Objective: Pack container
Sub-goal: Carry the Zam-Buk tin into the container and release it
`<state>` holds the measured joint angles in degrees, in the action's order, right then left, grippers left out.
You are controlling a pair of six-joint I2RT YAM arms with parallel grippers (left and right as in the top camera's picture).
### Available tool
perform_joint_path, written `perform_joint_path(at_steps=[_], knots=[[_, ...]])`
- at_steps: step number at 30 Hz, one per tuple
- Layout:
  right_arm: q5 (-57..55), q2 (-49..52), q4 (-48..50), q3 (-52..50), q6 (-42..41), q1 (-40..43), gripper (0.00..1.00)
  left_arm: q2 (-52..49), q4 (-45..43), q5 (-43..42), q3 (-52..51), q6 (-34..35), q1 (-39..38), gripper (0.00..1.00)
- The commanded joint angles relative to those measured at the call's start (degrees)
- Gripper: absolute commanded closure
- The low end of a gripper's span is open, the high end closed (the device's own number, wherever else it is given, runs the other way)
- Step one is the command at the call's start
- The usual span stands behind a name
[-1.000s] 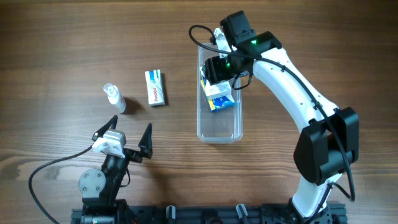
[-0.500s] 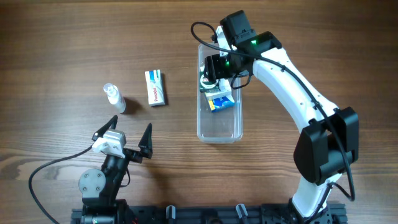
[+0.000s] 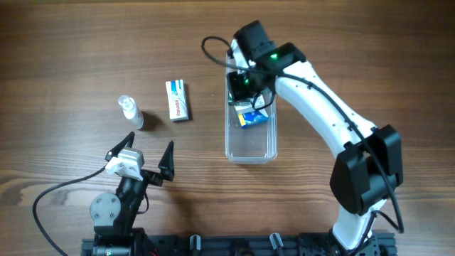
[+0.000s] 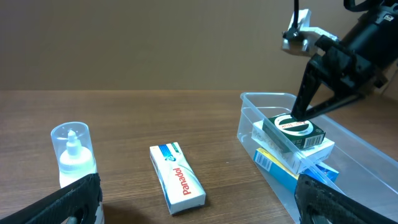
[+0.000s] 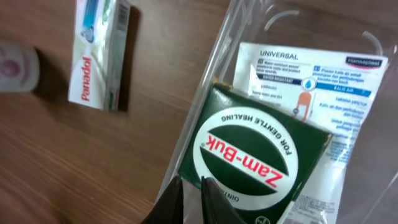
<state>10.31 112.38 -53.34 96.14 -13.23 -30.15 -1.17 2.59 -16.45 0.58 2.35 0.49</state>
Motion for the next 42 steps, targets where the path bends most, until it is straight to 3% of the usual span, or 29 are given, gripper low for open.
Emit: perform_joint_path(at_steps=[1, 15, 33, 37, 39, 41, 42], knots=[[-5.8, 1.6, -0.5, 0.5, -1.5, -0.2, 0.89, 0.3, 0.2, -0.9, -0.3, -0.8, 0.4, 0.00], [-12.3, 4.5, -0.1, 0.5, -1.9, 0.5, 0.89, 0.3, 0.2, -0.9, -0.3, -0.8, 0.4, 0.00], [-10.3, 3.3, 1.7, 0.7, -1.8, 2.8, 0.86, 0.3, 0.2, -0.9, -0.3, -0.8, 0.4, 0.00], [-10.7, -4.5, 0.9, 2.4, -1.8, 4.8, 0.72, 0.3, 0.2, -0.9, -0.3, -0.8, 0.4, 0.00], [-10.8, -9.3, -0.1, 2.6, -1.8, 7.8, 0.50, 0.3, 0.2, -0.9, -0.3, -0.8, 0.4, 0.00], [-10.9, -13.9, -2.1, 2.6, -2.0, 13.1, 0.40, 0.3, 0.2, -0.9, -0.3, -0.8, 0.4, 0.00], [-10.9, -15.5, -3.2, 2.6, -2.0, 16.1, 0.28, 0.3, 0.2, -0.9, -0.3, -0.8, 0.4, 0.00]])
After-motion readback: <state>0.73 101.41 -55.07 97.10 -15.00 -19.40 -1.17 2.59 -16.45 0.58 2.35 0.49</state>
